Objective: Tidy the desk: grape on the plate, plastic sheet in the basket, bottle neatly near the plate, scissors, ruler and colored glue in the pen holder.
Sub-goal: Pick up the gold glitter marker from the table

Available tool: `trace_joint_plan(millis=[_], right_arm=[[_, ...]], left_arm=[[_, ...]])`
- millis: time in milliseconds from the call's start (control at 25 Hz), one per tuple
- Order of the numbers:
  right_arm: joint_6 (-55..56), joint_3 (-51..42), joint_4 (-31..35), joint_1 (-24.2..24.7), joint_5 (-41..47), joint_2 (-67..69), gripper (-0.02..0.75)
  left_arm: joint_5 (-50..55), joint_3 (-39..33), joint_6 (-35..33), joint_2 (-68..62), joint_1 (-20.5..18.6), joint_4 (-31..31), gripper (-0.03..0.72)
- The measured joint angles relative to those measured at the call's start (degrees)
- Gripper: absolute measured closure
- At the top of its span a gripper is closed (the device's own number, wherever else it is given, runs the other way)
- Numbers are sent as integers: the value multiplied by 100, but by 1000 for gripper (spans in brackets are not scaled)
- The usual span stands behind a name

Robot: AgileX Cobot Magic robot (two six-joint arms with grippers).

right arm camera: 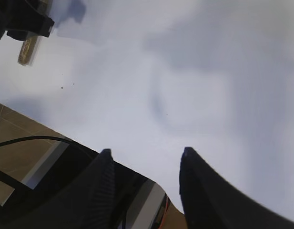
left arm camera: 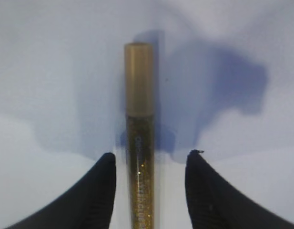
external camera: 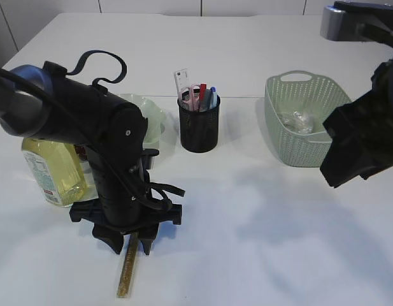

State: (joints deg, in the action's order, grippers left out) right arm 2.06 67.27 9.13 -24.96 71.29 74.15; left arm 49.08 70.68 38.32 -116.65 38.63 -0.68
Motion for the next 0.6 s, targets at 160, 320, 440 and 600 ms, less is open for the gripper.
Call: trace_joint_plan(millis=[160, 320, 440, 600], right_arm=[[0, 0, 8, 0, 0, 0, 374], [0, 0, 45, 0, 0, 0, 373], [0, 0, 81, 0, 0, 0, 374], [0, 0, 91, 0, 0, 0, 374]], left_arm=[[0, 0, 0, 0, 0, -10, 337], [0, 0, 0, 0, 0, -21, 337], [0, 0, 0, -9, 0, -59, 337], [-33, 0, 0, -78, 0, -97, 337]])
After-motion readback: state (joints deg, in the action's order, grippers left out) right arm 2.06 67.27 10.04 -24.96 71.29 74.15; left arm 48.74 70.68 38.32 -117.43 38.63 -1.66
